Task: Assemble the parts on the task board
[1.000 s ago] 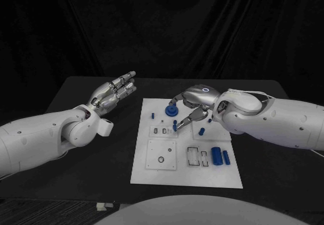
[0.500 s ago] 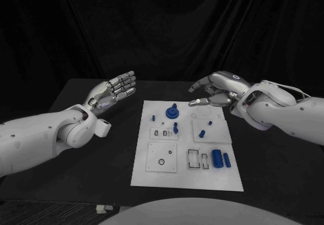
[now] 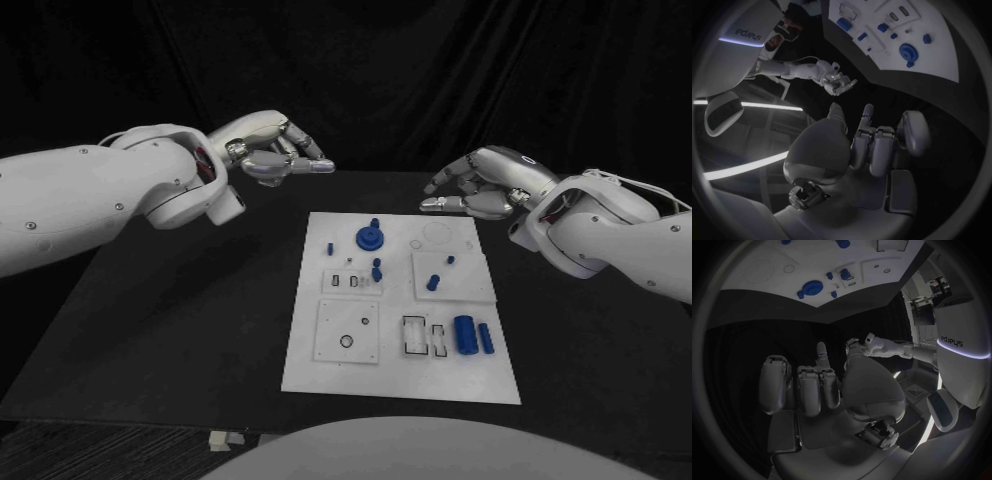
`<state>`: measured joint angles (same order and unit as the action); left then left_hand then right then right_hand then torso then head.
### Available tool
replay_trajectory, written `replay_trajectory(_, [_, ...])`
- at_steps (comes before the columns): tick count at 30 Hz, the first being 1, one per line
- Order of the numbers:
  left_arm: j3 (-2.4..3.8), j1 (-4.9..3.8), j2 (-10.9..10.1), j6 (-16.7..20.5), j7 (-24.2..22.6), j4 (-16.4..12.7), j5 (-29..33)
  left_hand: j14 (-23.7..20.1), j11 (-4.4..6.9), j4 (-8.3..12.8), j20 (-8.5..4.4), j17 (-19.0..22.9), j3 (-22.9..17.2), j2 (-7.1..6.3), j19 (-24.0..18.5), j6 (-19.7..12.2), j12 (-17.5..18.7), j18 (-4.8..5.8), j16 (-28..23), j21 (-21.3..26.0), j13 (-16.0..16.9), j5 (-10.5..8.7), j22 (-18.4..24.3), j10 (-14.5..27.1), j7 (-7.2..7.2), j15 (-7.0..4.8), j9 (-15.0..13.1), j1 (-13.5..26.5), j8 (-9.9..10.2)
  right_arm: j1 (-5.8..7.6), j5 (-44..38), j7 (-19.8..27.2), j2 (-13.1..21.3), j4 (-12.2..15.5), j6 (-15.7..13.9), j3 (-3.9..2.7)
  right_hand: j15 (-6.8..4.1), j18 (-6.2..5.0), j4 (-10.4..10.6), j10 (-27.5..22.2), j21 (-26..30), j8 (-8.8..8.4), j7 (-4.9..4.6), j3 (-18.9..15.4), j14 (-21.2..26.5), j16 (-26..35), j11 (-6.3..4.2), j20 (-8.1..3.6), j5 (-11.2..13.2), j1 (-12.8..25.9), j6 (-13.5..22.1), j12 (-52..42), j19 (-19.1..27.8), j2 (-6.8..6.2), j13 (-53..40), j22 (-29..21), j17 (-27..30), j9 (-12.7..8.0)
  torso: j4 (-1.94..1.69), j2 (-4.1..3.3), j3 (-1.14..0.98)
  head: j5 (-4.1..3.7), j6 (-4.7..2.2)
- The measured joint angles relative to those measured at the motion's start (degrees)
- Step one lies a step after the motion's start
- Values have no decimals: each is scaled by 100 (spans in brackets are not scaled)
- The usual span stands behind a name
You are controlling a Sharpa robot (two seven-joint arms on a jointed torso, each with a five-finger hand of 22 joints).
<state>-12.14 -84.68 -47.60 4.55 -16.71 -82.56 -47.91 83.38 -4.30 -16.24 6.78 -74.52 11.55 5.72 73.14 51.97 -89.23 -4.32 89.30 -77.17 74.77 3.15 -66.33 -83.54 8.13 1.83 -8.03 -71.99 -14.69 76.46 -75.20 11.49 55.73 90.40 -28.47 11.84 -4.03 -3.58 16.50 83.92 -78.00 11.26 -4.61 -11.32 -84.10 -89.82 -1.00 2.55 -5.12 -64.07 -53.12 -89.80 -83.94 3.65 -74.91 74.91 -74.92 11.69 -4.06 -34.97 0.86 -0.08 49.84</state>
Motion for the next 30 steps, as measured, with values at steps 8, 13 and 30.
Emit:
replay_trajectory(8, [0,-378,822,-1496,1672,194,-1081,67,110,-24,-23,-43,75,178,1065,475,-58,266,55,-1095,22,1,-862,-50,-175,-113,-226,209,-95,-97,50,-145,-47,-13,163,-2,20,0,2,20,74,-25,9,-61,20,0,20,23,-176,-129,-9,0,20,129,0,0,1,-13,64,52,-80,4,16])
replay_trajectory(13, [-2,-422,1357,-2252,2382,398,-1337,66,224,-40,-46,-43,168,287,1089,910,-59,355,55,-1200,22,1,-862,-41,-280,-195,-370,586,-94,-150,66,-205,-55,-15,255,1,20,1,18,20,74,-25,-12,-77,20,0,20,23,-216,-153,-31,0,20,153,0,0,1,-13,118,62,-150,65,16])
replay_trajectory(30, [-2,-433,2533,-3683,4434,1316,-1483,57,292,21,-107,-42,185,457,1085,1046,-59,353,55,-1200,22,438,-861,-53,-320,-266,-359,990,288,-183,80,-329,153,154,355,1,20,1,26,0,116,-46,-33,-149,20,0,40,44,-283,-128,-51,0,41,188,0,-1,1,-18,230,24,-264,182,17])
